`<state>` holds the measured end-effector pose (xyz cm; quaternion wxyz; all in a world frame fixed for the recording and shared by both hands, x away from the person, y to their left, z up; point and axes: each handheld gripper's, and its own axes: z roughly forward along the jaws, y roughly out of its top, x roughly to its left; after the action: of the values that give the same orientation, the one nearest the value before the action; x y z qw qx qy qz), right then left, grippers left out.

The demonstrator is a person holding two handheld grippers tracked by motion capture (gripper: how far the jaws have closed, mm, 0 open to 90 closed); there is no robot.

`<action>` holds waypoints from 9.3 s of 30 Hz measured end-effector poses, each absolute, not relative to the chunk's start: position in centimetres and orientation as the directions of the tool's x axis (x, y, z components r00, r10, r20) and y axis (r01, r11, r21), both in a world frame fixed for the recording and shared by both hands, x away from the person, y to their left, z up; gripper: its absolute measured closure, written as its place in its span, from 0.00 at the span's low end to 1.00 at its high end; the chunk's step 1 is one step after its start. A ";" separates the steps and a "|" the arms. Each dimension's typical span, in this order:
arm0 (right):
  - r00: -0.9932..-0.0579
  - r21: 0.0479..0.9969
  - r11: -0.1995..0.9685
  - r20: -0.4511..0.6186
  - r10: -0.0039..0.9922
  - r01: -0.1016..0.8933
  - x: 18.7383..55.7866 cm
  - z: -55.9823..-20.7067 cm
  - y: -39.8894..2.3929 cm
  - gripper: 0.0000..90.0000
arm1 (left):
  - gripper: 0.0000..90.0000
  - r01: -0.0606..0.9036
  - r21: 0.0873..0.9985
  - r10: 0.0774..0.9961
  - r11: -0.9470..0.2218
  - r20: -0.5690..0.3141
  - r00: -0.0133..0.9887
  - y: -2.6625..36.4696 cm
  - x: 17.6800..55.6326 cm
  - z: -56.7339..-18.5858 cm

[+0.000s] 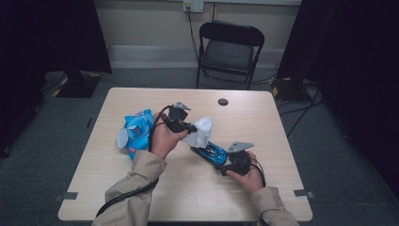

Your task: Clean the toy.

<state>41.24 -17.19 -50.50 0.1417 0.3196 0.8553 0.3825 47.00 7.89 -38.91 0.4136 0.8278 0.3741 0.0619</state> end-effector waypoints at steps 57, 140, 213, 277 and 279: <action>-0.762 0.746 0.505 0.004 0.648 0.434 41.2 -50.5 -17.2 0.28 | 0.92 0.577 0.616 0.598 -0.536 -0.206 0.775 1.1 45.9 -45.2; -0.762 0.748 0.505 0.003 0.647 0.432 41.2 -50.5 -17.2 0.28 | 0.92 0.508 0.732 0.604 -0.453 -0.167 0.779 5.2 44.9 -38.5; -0.764 0.746 0.508 0.004 0.645 0.432 41.2 -50.5 -17.2 0.28 | 0.92 0.580 0.627 0.643 -0.520 -0.159 0.749 3.3 46.6 -44.6; -0.764 0.746 0.507 0.004 0.645 0.432 41.2 -50.5 -17.2 0.28 | 0.92 0.667 0.601 0.803 -0.440 -0.069 0.593 12.9 46.1 -43.2; -0.764 0.745 0.508 0.004 0.645 0.432 41.2 -50.5 -17.2 0.28 | 0.92 0.662 0.606 0.803 -0.441 -0.063 0.593 13.0 45.7 -43.1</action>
<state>41.23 -17.24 -50.48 0.1384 0.3140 0.8572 0.3840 45.67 13.04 -43.09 0.2993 0.8407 0.4356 0.1176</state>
